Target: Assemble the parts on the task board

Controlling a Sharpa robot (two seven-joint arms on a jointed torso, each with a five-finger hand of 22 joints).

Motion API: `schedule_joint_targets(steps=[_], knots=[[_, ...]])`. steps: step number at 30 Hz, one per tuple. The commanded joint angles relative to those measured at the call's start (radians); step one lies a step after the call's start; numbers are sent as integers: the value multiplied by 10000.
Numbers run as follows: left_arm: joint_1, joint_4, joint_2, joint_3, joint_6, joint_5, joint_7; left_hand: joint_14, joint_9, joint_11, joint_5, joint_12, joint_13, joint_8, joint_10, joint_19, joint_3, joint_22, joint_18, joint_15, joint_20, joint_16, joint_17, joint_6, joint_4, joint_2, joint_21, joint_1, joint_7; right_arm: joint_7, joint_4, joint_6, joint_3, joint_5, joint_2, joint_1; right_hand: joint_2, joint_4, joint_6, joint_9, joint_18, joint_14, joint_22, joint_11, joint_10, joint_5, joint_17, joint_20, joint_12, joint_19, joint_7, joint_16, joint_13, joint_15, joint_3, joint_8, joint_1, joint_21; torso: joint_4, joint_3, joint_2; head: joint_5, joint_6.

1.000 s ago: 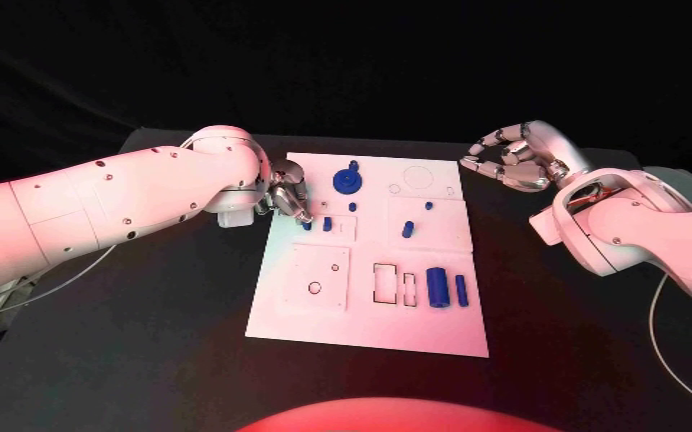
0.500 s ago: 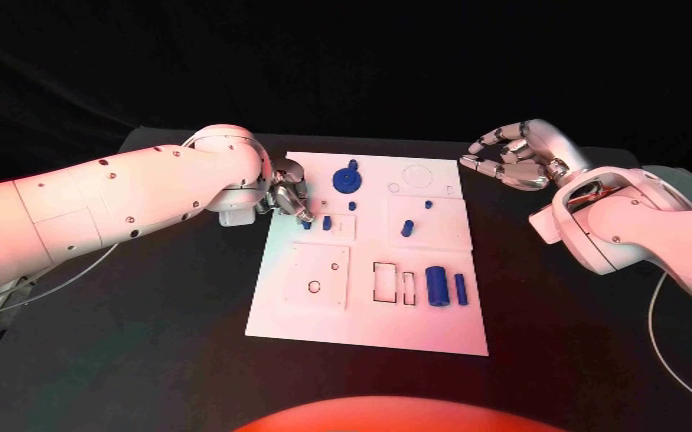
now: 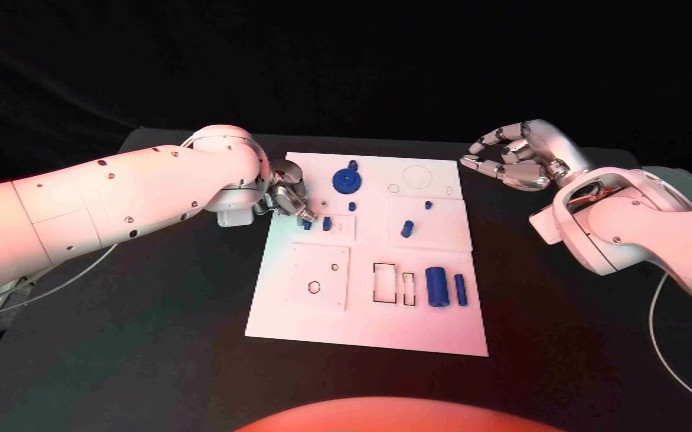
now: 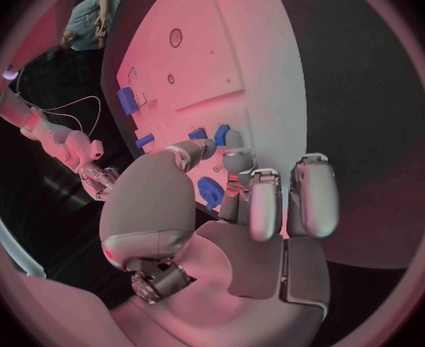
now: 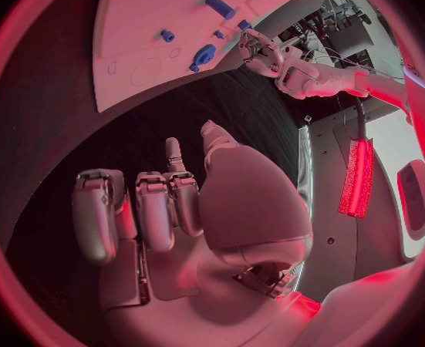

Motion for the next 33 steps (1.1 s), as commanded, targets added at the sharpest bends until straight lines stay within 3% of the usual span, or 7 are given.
schedule_joint_targets(steps=[1,17,18,20,28,31,33], knots=[[-48,13,-8,-35,327,51,4,899,-21,55,-64,-24,26,-24,13,46,-161,4,-37,-13,-5,26,1908,96,85,28,-38,-56,1,101,13,-31,0,-78,-2,-6,21,17,-79,8,184,835,1999,-63,269,35,1670,-66,-41,530,34,-71,1751,-53,-70,34,-101,-77,-3,2,4,11,7],[-49,79,-178,23,-172,85,32,898,-50,64,-69,-8,110,-121,36,72,-1145,36,-43,-9,-5,27,1904,204,833,94,-35,-217,8,115,3,-63,0,-76,-2,-6,16,21,-93,7,190,831,1982,-61,255,33,1655,-66,-54,517,37,-76,1735,-53,-79,31,-114,-104,-10,-4,9,-6,38],[-49,85,-185,26,-218,104,36,898,-54,67,-123,-8,114,-131,37,72,-1242,34,-43,-5,-3,27,1903,209,837,102,-37,-297,10,115,1,-64,0,-76,-2,-6,16,21,-93,7,190,831,1982,-61,255,33,1655,-66,-54,517,37,-76,1735,-53,-79,31,-114,-104,-12,-4,8,-3,38],[-48,124,-230,46,-535,233,70,894,-63,63,-781,-25,108,-165,25,76,-1584,36,-42,-6,-1,20,1887,214,841,155,-40,-542,0,115,-7,-69,0,-75,2,-6,16,21,-93,7,190,831,1982,-61,255,33,1655,-66,-54,517,37,-76,1735,-53,-79,31,-114,-104,-14,-5,10,1,50],[-47,221,-338,116,-1672,665,360,867,-61,92,-1425,-269,-176,-244,-184,15,-2253,-98,-10,9,0,-27,1793,89,857,343,-144,-838,28,122,-24,-85,0,-73,10,-7,13,27,-105,6,196,828,1969,-59,246,29,1642,-66,-63,506,40,-80,1726,-52,-89,29,-132,-126,-7,3,0,-19,78],[-47,258,-416,138,-2366,807,820,841,-61,180,-1423,-733,-774,-343,-608,-108,-2467,-350,43,77,32,-72,1714,-197,847,466,-330,-688,131,127,-27,-88,0,-70,5,-7,13,27,-105,6,196,828,1969,-59,246,29,1642,-66,-63,506,40,-80,1726,-52,-89,29,-132,-126,-9,2,6,-24,88],[-48,293,-465,146,-2924,1014,1411,653,-55,371,-1333,-1700,-1974,-428,-1592,-601,-2494,-1314,245,237,91,-375,1182,-742,833,502,-1043,-235,343,139,-30,-91,0,-62,0,-7,13,28,-110,5,202,825,1952,-58,234,28,1626,-65,-74,493,40,-85,1713,-51,-93,28,-138,-153,-3,5,2,-49,103]])
